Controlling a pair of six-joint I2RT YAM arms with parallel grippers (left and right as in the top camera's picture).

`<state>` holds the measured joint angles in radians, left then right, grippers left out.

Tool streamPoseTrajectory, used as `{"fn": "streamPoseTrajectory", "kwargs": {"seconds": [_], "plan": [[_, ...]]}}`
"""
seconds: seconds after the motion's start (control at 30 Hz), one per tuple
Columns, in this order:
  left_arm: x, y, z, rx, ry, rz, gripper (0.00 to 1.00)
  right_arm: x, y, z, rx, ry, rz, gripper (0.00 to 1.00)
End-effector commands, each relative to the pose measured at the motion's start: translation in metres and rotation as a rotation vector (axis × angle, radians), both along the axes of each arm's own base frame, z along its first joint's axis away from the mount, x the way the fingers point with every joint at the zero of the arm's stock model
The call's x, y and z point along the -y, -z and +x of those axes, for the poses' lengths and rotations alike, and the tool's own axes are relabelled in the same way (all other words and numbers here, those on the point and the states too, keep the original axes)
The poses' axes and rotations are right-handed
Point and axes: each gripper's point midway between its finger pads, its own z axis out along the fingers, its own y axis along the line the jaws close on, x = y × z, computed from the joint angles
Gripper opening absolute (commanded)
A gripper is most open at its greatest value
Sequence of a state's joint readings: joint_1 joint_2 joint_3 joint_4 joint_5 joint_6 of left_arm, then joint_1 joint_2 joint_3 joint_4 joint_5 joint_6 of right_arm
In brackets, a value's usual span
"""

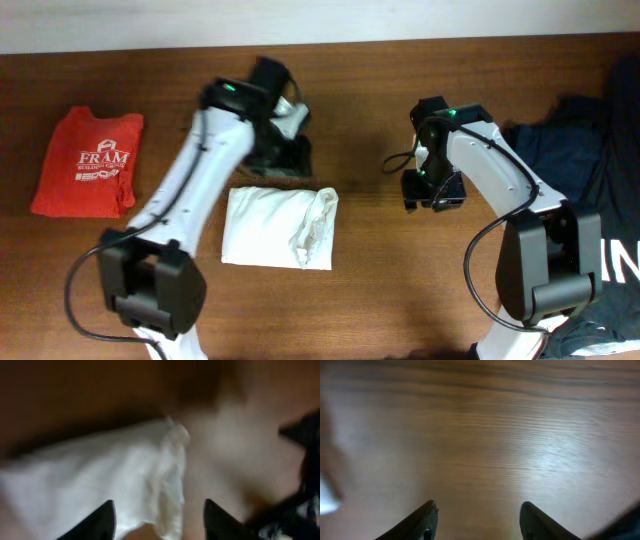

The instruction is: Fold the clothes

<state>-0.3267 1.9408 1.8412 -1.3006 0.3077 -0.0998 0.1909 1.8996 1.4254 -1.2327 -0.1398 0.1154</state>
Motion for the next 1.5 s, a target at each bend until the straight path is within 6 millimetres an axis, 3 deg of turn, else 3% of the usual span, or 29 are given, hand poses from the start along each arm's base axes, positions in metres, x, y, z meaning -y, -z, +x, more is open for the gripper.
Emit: {"fn": "streamPoseTrajectory", "kwargs": {"seconds": [0.0,0.07,0.2,0.3,0.47,0.67,0.93,0.97,1.0,1.07,1.1,1.17,1.23,1.33,1.47], "plan": [[-0.053,-0.005,0.028,0.06,-0.106,0.044,0.61,-0.081,-0.029,-0.013,-0.003,-0.216,0.538,0.56],[-0.075,0.006,0.037,0.052,-0.16,0.062,0.63,-0.11,-0.045,-0.02,0.011,-0.282,0.699,0.56],[-0.099,0.045,0.042,-0.046,-0.215,0.083,0.63,-0.148,-0.044,-0.038,0.013,-0.416,0.704,0.56],[-0.1,0.085,0.037,-0.152,-0.212,0.105,0.63,-0.163,-0.018,-0.041,0.04,-0.434,0.458,0.57],[-0.101,0.128,0.027,-0.277,-0.206,0.13,0.63,-0.181,-0.002,-0.047,0.106,-0.445,0.251,0.59],[-0.108,0.147,0.018,-0.326,-0.202,0.181,0.63,-0.203,0.001,-0.06,0.15,-0.493,0.205,0.67],[-0.113,0.156,0.008,-0.354,-0.199,0.209,0.63,-0.221,0.004,-0.08,0.144,-0.563,0.205,0.67],[-0.113,0.156,0.008,-0.354,-0.2,0.209,0.63,-0.221,0.007,-0.081,0.139,-0.565,0.202,0.62],[-0.113,0.156,0.008,-0.354,-0.199,0.209,0.63,-0.221,0.011,-0.081,0.131,-0.564,0.197,0.48],[-0.113,0.155,0.007,-0.355,-0.199,0.209,0.63,-0.219,0.018,-0.08,0.118,-0.557,0.181,0.09],[-0.113,0.155,0.006,-0.36,-0.199,0.21,0.63,-0.211,0.023,-0.075,0.122,-0.512,0.121,0.04],[-0.113,0.155,0.004,-0.371,-0.198,0.212,0.63,-0.176,0.03,-0.059,0.17,-0.366,-0.101,0.04],[-0.115,0.153,-0.002,-0.395,-0.196,0.221,0.63,-0.127,0.024,-0.042,0.235,-0.164,-0.352,0.04],[-0.124,0.156,-0.008,-0.405,-0.191,0.276,0.62,-0.1,0.022,-0.032,0.215,-0.085,-0.4,0.04],[-0.125,0.162,-0.02,-0.451,-0.208,0.285,0.6,-0.086,0.023,-0.025,0.187,-0.041,-0.396,0.05]]}}
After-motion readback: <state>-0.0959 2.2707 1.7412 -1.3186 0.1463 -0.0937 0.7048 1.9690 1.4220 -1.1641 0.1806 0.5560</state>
